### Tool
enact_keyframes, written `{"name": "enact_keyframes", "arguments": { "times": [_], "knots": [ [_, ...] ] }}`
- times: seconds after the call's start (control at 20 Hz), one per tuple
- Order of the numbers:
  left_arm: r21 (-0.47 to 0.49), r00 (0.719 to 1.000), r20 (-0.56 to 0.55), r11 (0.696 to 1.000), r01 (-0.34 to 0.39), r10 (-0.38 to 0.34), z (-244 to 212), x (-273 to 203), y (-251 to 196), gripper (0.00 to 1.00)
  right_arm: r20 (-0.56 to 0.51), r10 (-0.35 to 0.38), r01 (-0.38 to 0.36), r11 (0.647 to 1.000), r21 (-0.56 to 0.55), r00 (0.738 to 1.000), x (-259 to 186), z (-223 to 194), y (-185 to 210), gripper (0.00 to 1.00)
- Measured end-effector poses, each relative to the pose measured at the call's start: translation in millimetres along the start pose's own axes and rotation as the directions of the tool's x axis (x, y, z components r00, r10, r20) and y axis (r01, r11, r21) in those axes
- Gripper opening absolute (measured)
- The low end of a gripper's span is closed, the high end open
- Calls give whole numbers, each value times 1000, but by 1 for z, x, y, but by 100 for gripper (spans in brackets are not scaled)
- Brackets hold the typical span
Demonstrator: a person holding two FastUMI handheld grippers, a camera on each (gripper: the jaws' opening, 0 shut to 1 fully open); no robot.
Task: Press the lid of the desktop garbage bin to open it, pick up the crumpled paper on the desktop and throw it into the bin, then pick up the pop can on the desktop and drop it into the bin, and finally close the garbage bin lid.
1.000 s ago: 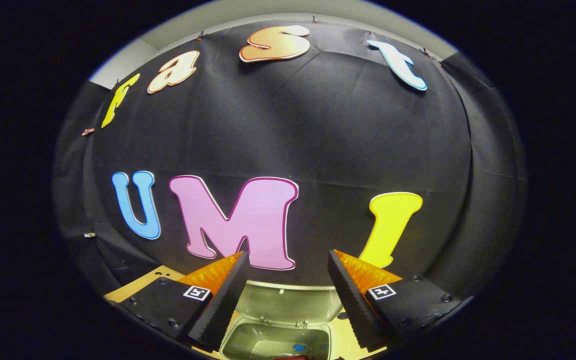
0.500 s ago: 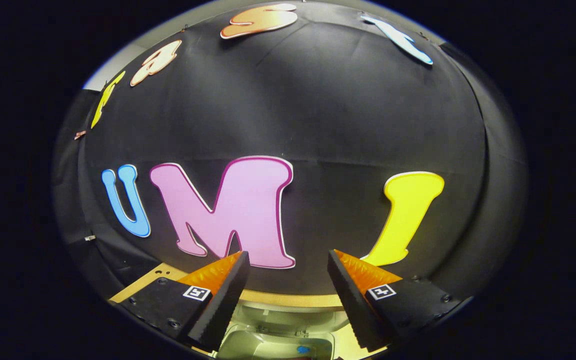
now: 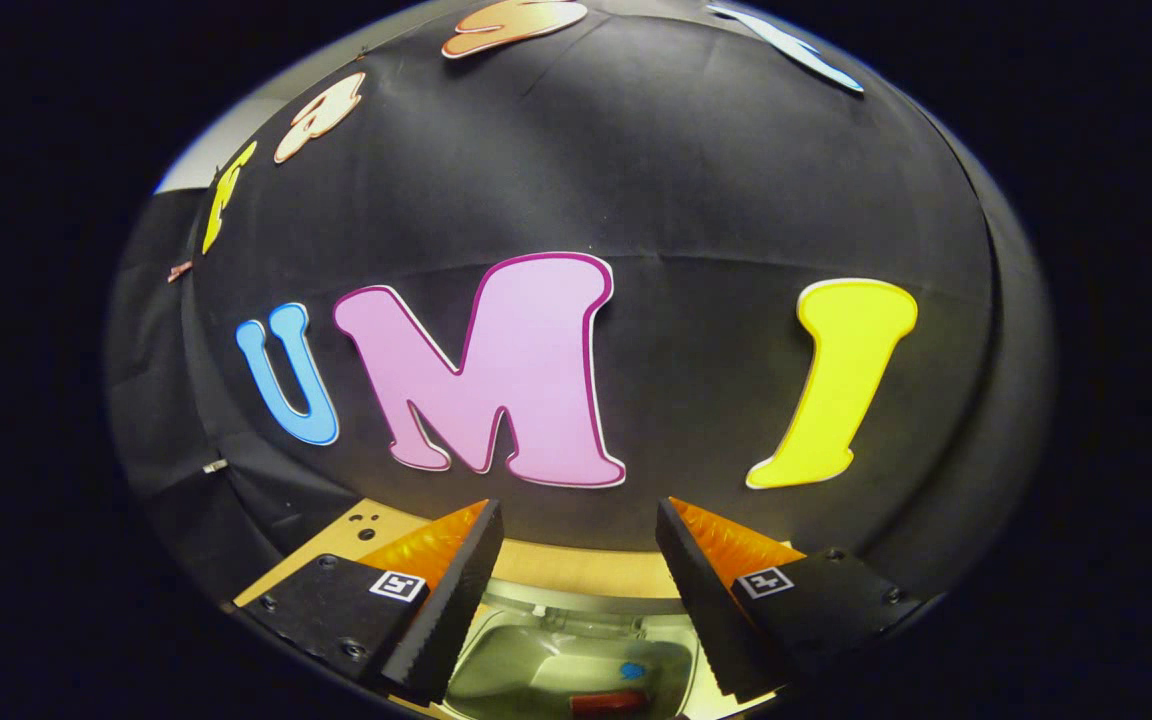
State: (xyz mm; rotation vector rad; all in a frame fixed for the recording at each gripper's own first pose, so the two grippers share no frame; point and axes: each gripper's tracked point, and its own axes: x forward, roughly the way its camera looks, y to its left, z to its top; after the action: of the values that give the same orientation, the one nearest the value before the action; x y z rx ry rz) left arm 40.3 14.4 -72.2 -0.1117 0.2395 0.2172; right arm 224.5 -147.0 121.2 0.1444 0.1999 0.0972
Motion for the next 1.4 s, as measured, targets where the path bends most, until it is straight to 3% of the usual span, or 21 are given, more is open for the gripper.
{"name": "enact_keyframes", "arguments": {
  "times": [0.25,0.55,0.8,1.4],
  "knots": [
    [45,992,-28,991,122,-121,-9,0,-30,96,-65,-39,38,999,-9,997,-33,-54,-1,96],
    [91,973,-35,969,230,-227,-8,-7,-27,96,-176,-116,120,993,14,977,-60,-123,2,99],
    [112,964,-47,957,267,-263,-19,-12,-6,96,-173,-186,182,983,-36,967,-78,-149,8,99],
    [79,945,-87,943,323,-316,-37,-9,19,96,-184,-232,227,973,-47,955,-101,-187,22,99]
  ]
}}
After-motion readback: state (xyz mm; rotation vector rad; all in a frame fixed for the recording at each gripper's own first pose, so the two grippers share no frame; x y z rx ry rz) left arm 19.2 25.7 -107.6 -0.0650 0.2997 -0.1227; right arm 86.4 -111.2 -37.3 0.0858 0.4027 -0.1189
